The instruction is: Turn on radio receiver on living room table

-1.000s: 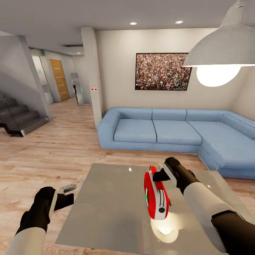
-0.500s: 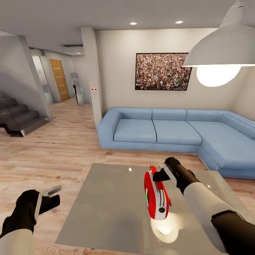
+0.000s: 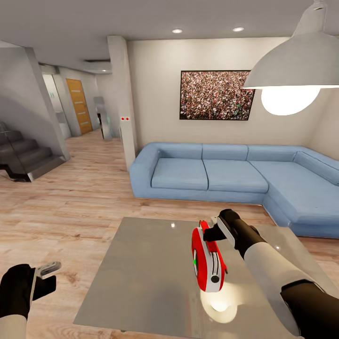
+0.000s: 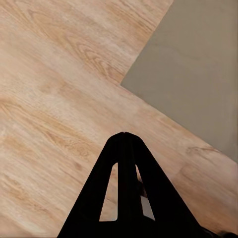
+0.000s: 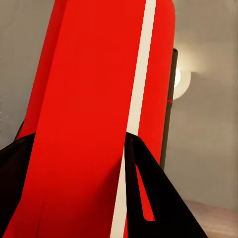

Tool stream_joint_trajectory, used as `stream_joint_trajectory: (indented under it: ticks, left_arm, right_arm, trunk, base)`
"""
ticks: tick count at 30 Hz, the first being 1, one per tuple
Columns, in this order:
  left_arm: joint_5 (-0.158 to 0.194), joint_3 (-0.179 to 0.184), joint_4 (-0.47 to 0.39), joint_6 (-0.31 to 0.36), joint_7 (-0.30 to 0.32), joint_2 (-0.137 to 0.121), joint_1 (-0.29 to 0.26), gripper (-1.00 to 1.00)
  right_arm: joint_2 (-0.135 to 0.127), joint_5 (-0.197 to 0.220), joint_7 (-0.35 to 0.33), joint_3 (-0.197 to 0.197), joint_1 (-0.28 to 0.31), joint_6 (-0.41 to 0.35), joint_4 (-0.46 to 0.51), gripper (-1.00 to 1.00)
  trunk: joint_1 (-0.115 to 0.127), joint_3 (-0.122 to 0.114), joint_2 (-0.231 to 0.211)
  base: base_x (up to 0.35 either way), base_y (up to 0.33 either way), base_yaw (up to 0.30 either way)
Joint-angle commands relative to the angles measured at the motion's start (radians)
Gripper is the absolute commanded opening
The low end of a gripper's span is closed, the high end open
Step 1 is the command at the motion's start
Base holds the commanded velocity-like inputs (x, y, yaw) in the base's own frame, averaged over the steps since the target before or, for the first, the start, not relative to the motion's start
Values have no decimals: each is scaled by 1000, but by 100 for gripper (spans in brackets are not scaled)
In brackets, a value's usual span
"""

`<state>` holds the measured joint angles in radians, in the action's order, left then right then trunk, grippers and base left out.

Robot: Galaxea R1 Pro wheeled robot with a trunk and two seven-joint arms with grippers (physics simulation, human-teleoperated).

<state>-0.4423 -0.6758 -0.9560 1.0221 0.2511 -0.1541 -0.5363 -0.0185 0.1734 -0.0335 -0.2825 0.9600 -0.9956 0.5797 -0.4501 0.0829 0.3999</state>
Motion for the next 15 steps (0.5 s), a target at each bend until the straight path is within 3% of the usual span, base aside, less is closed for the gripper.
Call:
stream_joint_trajectory:
  ticks: [1,15]
  left_arm:
    - [0,-1,0,0,0,2,0,-100]
    - [1,-2,0,1,1,7,1,-100]
  right_arm:
    - [0,1,0,0,0,0,0,-100]
    - [0,-4,-3,1,0,0,0,-100]
  trunk:
    - [0,0,0]
    - [0,0,0]
  base:
    - [0,0,0]
    - [0,0,0]
